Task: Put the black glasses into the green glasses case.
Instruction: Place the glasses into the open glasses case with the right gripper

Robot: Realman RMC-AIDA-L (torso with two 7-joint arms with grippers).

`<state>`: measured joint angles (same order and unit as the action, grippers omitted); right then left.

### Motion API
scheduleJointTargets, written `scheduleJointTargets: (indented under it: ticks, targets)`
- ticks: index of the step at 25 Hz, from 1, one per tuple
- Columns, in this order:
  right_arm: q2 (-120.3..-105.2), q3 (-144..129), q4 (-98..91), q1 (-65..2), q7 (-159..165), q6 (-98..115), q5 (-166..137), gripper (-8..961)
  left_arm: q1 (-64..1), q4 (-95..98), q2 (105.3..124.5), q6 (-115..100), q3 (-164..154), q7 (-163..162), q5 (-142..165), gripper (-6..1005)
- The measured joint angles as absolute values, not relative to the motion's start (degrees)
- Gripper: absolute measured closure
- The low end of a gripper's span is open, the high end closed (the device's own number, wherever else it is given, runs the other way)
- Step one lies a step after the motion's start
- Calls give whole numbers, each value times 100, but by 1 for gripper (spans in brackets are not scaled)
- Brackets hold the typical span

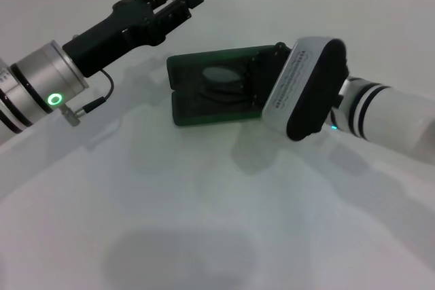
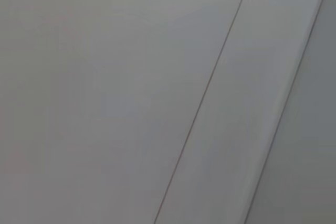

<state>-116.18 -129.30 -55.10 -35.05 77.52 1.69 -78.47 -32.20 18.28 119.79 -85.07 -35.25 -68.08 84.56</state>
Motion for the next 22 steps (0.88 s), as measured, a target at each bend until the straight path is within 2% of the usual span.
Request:
scheduleJointTargets:
  ticks: [7,18,22]
  targets:
    - [-11619,-12932,-5557,-3462,7752,301,-7850,756,-3265,1825,11979,-8506,-3524,-6794,8455,467]
    - [-11619,-12935,-5788,-3256,7758,211,-7854,551,-3287,1819,11979,-8494,-3525,-6788,8455,467]
    - [-11619,-13045,-5809,-3250,7899,-123,-7851,551,-3305,1819,11979,-8479,-3525,-6789,8455,468]
